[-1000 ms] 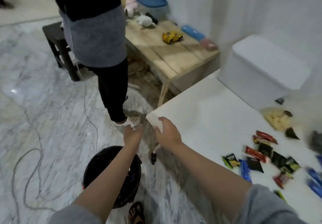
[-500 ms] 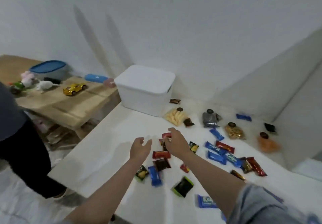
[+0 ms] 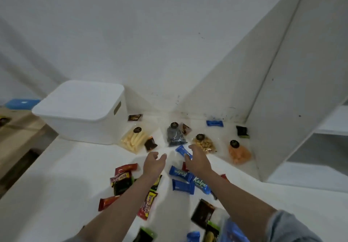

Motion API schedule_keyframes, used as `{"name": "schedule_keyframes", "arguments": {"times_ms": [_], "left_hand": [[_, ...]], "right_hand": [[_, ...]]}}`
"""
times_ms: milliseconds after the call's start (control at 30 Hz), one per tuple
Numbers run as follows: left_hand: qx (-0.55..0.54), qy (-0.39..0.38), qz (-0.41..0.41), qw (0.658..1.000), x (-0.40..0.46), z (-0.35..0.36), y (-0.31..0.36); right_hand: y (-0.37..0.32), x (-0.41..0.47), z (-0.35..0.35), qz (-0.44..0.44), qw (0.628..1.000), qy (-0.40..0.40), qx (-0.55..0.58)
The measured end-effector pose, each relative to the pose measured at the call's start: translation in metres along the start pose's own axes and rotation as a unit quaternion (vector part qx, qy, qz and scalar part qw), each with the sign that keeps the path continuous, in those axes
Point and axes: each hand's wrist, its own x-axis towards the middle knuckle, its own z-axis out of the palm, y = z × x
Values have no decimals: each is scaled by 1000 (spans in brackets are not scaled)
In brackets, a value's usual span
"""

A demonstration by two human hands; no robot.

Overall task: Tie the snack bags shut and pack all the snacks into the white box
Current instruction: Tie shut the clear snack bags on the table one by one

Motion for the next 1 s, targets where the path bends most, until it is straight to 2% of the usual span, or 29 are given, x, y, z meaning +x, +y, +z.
{"name": "schedule_keyframes", "arguments": {"times_ms": [200, 500, 633, 800, 1000], "left_hand": [[18, -3, -23, 1000, 65, 31, 28], [39, -1, -72, 997, 142, 66, 40], [41, -30, -61, 997, 147, 69, 37], [-50, -56, -31, 997, 132, 58, 35], [-109, -112, 52, 986, 85, 23, 56]], "right_hand": [[2, 58, 5, 24, 998, -1, 51], [2, 122, 27, 49, 997, 16, 50], [0, 123, 28, 72, 994, 23, 78], [-9, 110, 24, 98, 984, 47, 144], [-32, 84, -4, 19, 978, 75, 194]]}}
